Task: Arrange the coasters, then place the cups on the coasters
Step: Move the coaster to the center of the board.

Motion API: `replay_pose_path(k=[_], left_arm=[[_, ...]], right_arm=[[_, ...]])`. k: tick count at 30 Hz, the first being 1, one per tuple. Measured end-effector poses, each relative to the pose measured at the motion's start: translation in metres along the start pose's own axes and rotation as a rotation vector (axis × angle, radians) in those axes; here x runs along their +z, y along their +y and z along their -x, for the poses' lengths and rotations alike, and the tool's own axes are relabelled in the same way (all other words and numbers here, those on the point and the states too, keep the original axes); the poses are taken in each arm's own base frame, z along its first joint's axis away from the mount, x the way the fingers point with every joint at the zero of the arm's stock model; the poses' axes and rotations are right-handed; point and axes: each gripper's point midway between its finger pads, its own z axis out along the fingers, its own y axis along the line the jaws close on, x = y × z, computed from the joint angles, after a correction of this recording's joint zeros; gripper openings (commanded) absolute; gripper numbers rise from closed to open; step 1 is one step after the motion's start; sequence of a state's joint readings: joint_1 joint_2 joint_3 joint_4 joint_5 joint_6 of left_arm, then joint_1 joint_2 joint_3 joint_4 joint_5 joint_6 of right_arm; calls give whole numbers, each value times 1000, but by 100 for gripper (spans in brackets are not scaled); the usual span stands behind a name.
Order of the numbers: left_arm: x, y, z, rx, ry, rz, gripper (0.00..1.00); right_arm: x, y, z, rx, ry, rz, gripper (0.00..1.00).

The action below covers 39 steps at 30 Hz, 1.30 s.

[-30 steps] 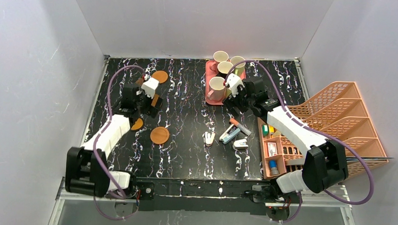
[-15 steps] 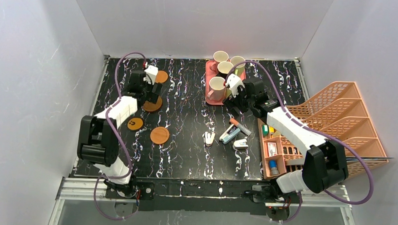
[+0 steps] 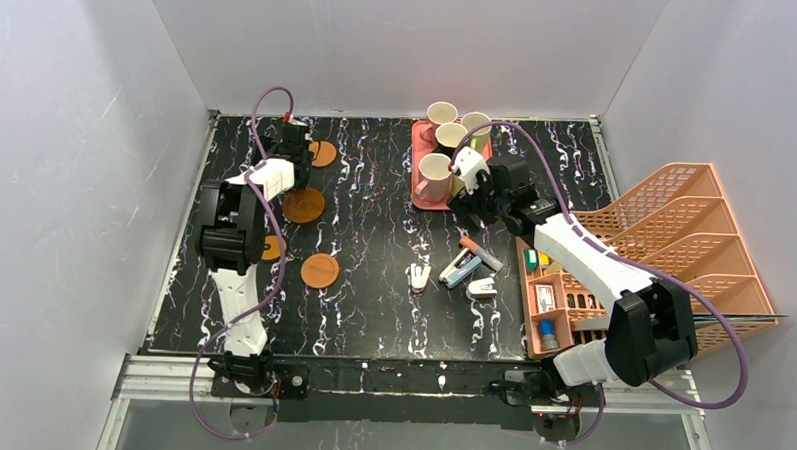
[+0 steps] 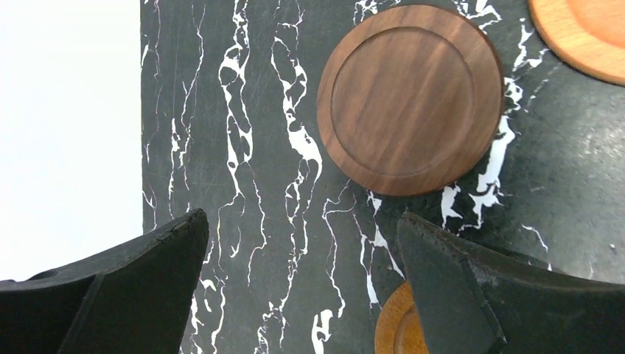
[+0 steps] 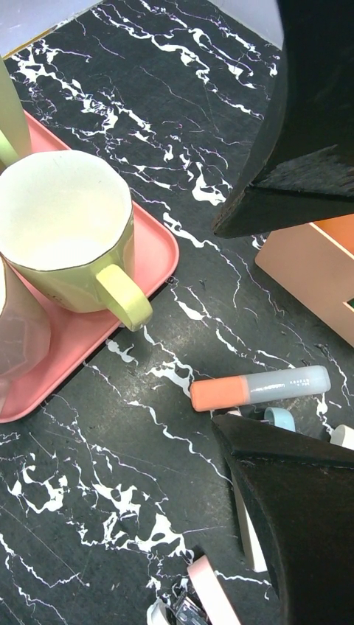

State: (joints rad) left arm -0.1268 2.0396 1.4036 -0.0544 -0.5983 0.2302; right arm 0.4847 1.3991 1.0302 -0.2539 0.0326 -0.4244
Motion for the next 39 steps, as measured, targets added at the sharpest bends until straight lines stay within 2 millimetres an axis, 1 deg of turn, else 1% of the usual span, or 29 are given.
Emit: replay_pose_path(k=[2, 5, 9, 13, 26, 29, 34, 39], left_arm=[[5, 0, -3, -1, 28, 18, 98], [10, 4, 3, -13, 34, 51, 98], [12, 11, 10, -22, 29, 93, 98], [12, 14, 9, -17, 34, 112, 98], [13, 10, 9, -10, 39, 93, 98], [18, 9, 15, -10, 33, 98, 98], [27, 2, 12, 15, 50, 96, 98], [29, 1, 16, 25, 53, 92, 98]], right_arm=[[0, -1, 0, 0, 0, -4, 98], [0, -1, 0, -1, 0, -7, 98], [0, -1, 0, -1, 0, -7, 98], [0, -1, 0, -1, 0, -7, 98], [0, -2, -1, -1, 4, -13, 98], [0, -2, -1, -1, 4, -13, 98], [0, -2, -1, -1, 4, -13, 98], [0, -2, -1, -1, 3, -13, 98]])
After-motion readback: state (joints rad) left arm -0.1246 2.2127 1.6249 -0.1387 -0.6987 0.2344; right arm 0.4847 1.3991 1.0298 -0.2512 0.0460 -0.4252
